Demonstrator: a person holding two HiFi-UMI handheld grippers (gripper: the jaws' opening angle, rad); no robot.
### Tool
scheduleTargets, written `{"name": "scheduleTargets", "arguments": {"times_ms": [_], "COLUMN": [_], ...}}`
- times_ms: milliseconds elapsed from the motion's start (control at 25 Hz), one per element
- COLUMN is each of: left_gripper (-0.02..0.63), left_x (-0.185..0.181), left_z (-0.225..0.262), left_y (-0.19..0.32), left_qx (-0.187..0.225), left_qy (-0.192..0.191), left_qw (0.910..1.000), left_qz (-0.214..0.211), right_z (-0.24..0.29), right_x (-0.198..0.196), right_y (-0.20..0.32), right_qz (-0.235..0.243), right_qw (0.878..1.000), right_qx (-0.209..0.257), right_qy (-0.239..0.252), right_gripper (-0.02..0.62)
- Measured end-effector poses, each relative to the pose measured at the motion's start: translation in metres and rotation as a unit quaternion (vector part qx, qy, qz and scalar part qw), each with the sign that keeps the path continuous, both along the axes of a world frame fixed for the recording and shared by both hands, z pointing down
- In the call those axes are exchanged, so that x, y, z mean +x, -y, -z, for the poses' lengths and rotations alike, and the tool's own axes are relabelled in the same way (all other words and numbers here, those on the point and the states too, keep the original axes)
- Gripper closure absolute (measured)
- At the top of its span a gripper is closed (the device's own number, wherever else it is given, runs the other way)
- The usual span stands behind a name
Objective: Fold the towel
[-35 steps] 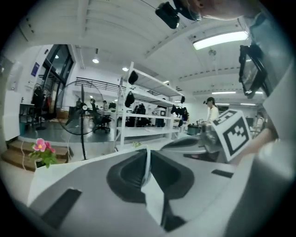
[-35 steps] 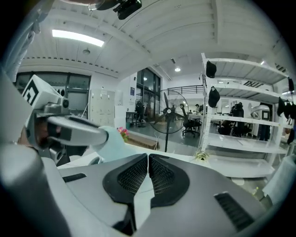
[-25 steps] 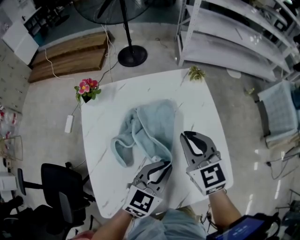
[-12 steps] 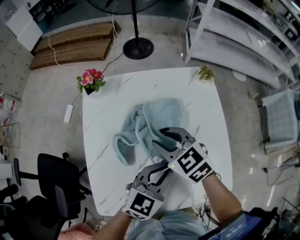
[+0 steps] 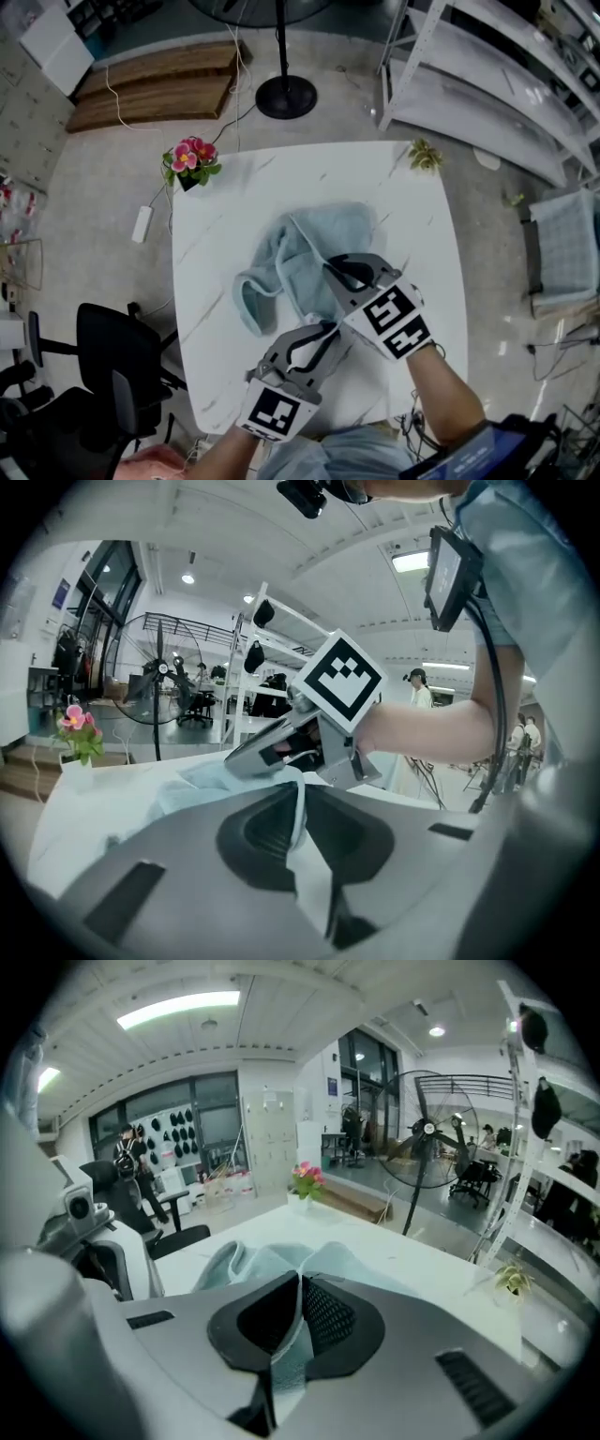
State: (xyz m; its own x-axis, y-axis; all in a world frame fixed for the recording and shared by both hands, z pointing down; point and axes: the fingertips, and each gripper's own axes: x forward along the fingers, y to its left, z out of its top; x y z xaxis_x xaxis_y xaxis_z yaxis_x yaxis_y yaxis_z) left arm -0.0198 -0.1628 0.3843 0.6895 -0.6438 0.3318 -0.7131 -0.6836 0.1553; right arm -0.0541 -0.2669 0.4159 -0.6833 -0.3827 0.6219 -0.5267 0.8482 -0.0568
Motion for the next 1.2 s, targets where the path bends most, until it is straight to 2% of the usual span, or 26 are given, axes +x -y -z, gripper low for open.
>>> {"name": "scheduleTargets", "arguments": {"times_ms": [160,280,480,560,680,720,840,880,1000,1080,1120,1200], "left_gripper": [0.58,0.58,0.58,0.58,0.579,0.567,0.401,0.376,0.338,0.327,0.32,0.311], "left_x": [-0.042,-0.083,-0.144,-0.164,-0.188,-0.195,-0.213,-0.219,-0.227,-0.22,-0.213,-0.196], "left_z": [0.019,0.028,0.027,0.018,-0.005,-0.013,-0.027,-0.029,-0.034,-0.035,-0.037,-0.044], "left_y": [0.037,0.071,0.121,0.132,0.143,0.145,0.137,0.132,0.106,0.084,0.072,0.05], "left_qx": [0.006,0.007,0.027,0.021,-0.003,-0.018,-0.053,-0.06,-0.085,-0.109,-0.12,-0.142], "left_qy": [-0.024,-0.02,0.011,0.02,-0.01,-0.023,-0.055,-0.061,-0.063,-0.063,-0.064,-0.069], "left_qw": [0.9977,0.9941,0.9878,0.9838,0.976,0.973,0.965,0.9632,0.9592,0.9573,0.9565,0.9544], "left_qz": [0.063,0.106,0.153,0.177,0.218,0.229,0.251,0.255,0.262,0.26,0.258,0.253], "right_z": [0.03,0.043,0.034,0.026,0.007,-0.001,-0.027,-0.035,-0.055,-0.052,-0.043,-0.018], "right_x": [-0.017,-0.043,-0.098,-0.118,-0.14,-0.145,-0.155,-0.157,-0.163,-0.167,-0.169,-0.168], "right_y": [0.039,0.073,0.118,0.129,0.139,0.142,0.147,0.147,0.142,0.135,0.132,0.13], "right_qz": [-0.031,-0.033,-0.007,0.003,0.013,0.014,0.018,0.02,0.033,0.047,0.051,0.048], "right_qw": [0.998,0.995,0.997,0.998,0.999,0.999,1.0,1.0,0.999,0.999,0.999,0.998], "right_qx": [0.011,0.017,0.015,0.014,0.014,0.016,0.023,0.022,0.01,0.003,0.004,0.016], "right_qy": [0.061,0.088,0.075,0.067,0.047,0.037,0.005,-0.003,-0.011,0.005,0.018,0.046], "right_gripper": [0.563,0.561,0.561,0.562,0.563,0.564,0.564,0.563,0.531,0.422,0.396,0.393]}}
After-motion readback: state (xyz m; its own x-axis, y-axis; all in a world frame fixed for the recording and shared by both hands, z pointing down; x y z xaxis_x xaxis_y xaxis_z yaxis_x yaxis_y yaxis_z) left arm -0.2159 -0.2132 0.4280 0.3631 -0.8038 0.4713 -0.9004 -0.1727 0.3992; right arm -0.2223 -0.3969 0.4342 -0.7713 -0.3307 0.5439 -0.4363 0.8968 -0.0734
